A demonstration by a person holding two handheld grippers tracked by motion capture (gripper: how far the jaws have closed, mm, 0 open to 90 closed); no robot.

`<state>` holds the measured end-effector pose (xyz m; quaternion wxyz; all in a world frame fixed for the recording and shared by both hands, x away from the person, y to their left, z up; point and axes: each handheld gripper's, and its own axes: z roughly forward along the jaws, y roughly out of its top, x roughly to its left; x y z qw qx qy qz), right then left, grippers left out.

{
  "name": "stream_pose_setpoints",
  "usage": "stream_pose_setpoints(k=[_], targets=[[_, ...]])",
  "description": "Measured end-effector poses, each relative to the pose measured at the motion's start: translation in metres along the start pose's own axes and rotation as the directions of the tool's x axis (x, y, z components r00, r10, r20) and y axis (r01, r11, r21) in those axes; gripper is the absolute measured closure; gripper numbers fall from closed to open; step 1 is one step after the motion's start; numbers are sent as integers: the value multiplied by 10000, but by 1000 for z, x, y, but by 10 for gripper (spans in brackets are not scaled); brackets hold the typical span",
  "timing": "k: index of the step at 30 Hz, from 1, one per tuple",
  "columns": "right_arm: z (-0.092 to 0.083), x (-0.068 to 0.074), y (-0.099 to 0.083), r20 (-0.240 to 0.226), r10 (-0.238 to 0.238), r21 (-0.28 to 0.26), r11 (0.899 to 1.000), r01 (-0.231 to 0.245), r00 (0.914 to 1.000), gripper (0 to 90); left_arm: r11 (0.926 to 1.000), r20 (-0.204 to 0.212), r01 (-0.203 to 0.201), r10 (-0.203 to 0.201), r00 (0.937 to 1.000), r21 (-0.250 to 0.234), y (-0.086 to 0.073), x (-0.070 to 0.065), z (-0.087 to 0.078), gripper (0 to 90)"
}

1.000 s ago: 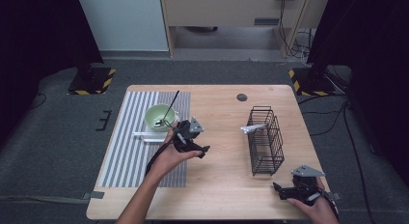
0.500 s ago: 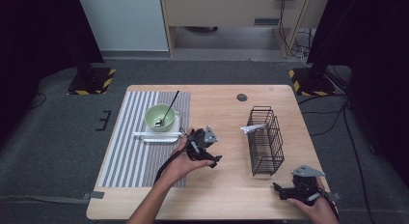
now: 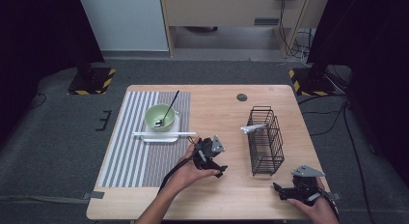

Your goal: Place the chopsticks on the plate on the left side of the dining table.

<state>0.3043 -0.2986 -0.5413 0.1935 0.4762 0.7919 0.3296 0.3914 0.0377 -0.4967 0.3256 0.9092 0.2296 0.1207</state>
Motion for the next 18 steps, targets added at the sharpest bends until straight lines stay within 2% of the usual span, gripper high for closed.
stream_pose_setpoints(k=[5,7,11,13,18], targets=[[0,0,0,-8,-38,24,10000,38,10000,3,9997,12,239,-239,9997,71,-4,-8,16,58],[0,0,0,-14,-31,25,10000,31,10000,3,9992,168,398,-399,9991,56,-6,-11,21,58],[0,0,0,-15,-33,25,10000,33,10000,3,9989,141,448,-450,9989,134,-12,-16,31,54],[0,0,0,-14,-19,27,10000,19,10000,3,9958,353,901,-896,9954,-141,-16,-17,34,39],[0,0,0,-13,-30,26,10000,30,10000,3,9933,266,905,-888,9957,-714,-23,-18,35,19]])
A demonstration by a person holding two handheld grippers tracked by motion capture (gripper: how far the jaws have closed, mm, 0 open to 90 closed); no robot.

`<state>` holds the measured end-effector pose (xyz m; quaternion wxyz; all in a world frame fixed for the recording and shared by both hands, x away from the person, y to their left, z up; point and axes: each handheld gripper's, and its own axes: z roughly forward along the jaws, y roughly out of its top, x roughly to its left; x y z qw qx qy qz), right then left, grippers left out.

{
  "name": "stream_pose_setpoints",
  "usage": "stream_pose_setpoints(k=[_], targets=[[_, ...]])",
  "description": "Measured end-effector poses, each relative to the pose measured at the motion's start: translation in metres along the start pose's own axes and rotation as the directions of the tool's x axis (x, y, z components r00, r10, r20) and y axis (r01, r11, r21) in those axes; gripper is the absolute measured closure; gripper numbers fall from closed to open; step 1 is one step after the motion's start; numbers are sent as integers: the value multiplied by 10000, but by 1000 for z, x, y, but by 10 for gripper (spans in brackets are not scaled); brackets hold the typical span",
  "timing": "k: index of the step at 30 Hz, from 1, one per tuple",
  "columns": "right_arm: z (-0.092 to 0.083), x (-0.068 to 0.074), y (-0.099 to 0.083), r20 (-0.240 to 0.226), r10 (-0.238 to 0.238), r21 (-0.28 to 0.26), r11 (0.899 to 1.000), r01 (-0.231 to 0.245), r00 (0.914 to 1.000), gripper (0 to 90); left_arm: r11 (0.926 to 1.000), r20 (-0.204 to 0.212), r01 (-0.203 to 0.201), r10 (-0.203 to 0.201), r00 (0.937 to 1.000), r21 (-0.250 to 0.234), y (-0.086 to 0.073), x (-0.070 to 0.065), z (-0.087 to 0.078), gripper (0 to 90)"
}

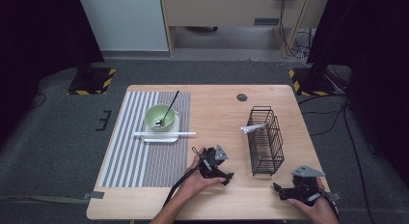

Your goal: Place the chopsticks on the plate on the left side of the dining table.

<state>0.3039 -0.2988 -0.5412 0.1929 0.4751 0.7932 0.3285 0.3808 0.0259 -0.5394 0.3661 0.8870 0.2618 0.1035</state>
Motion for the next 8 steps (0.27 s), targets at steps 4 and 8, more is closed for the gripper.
stream_pose_setpoints(k=[4,8], targets=[[0,0,0,3,37,19,10000,-37,10000,3,9999,-85,94,-94,9999,37,-1,0,-1,7],[-1,1,-1,22,29,-13,10000,-29,10000,3,9998,-170,175,-174,9997,67,-2,-1,-2,0]])
